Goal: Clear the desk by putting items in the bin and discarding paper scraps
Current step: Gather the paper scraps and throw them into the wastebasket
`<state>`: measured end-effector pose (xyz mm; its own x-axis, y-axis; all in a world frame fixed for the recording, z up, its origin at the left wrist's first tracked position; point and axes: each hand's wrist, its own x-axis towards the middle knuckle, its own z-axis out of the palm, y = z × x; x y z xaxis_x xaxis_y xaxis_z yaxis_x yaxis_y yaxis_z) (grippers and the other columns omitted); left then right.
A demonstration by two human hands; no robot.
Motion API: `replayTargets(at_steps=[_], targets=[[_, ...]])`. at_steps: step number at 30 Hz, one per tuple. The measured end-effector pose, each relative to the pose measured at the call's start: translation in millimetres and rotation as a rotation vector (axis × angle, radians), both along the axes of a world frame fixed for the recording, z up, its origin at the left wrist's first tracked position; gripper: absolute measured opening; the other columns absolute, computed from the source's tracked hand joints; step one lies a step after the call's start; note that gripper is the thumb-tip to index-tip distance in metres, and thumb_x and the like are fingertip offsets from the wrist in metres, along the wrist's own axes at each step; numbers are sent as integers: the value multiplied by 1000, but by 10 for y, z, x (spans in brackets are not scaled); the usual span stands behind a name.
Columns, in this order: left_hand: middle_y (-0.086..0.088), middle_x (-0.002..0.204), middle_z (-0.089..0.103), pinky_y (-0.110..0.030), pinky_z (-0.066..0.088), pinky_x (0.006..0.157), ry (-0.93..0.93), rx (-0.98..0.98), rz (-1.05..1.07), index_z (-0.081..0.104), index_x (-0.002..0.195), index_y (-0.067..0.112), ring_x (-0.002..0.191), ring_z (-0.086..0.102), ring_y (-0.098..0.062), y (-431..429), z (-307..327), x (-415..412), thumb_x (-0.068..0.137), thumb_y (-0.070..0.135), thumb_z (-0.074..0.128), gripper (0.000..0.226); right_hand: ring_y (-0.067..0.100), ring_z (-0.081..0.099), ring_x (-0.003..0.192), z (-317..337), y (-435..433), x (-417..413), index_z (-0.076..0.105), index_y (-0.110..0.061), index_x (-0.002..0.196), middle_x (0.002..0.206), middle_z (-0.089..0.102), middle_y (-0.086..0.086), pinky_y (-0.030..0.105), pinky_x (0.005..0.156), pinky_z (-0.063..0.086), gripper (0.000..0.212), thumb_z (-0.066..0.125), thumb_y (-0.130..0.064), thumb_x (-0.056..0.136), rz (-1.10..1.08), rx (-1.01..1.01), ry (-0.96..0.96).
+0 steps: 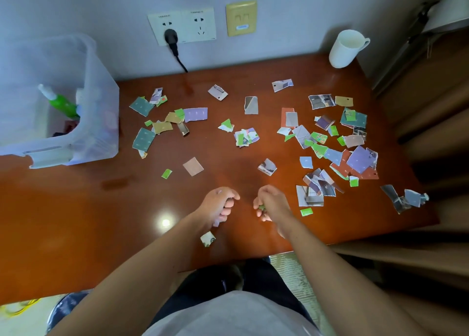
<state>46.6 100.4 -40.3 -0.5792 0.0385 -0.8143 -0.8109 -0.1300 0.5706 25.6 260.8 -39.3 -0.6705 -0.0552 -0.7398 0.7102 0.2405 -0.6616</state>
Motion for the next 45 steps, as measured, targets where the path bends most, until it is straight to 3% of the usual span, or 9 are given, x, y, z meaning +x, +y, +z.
replayTargets(at_steps=[4,7,13,18,27,31,37,40,45], targets=[[8,53,40,-15,28,39,108,-209,-238,60,79,14,41,36,-4,-265,19,237,88,12,60,10,17,38,46,-14,-238,142,54,-11,80,54,38,2,22,46,28,22,34,-2,79,111,-118,-60],[12,69,57,-17,41,63,228,-365,-423,66,83,19,66,53,-4,-458,-41,403,79,14,65,6,13,25,43,-26,-381,267,53,-11,75,52,31,-2,19,42,19,17,39,-4,81,236,-68,-55],[16,82,55,-24,39,69,310,-809,-865,52,106,33,83,56,-6,-642,-44,682,73,51,68,41,11,33,46,-128,-519,469,57,-19,63,50,39,-6,21,45,27,22,48,-12,83,244,82,25],[11,103,63,-26,39,69,419,-942,-933,50,114,27,92,61,-15,-680,-112,781,80,47,64,41,15,39,52,-218,-600,622,61,-23,61,41,42,-14,30,59,34,23,50,-19,81,244,160,59],[9,97,64,-25,39,64,447,-927,-992,54,95,28,81,58,-13,-671,-127,709,84,37,65,18,13,48,58,-215,-690,796,69,-24,76,65,59,-6,28,56,38,17,53,-24,83,170,249,113],[12,78,54,-23,38,63,463,-762,-999,51,82,28,72,52,-9,-651,-128,683,85,36,61,14,12,50,61,-182,-676,818,70,-23,79,68,61,-7,28,58,40,16,55,-23,86,66,227,121],[-4,74,57,-21,27,43,104,-90,-452,48,76,17,49,35,-9,-329,90,401,86,13,52,11,6,57,77,-65,-405,734,70,-19,94,86,65,-8,25,69,48,16,55,-23,92,-205,289,168],[-10,78,66,-22,29,41,21,33,-288,47,81,13,49,41,-14,-70,151,231,85,-1,47,14,6,57,76,-29,-140,655,66,-23,96,89,64,-9,25,65,48,12,55,-24,92,-283,390,188],[-8,64,47,-20,27,39,-102,126,-150,47,85,13,50,42,-19,387,205,4,84,-5,33,22,9,57,70,2,380,504,59,-24,106,88,61,-6,25,59,47,18,59,-22,88,-368,560,154]])
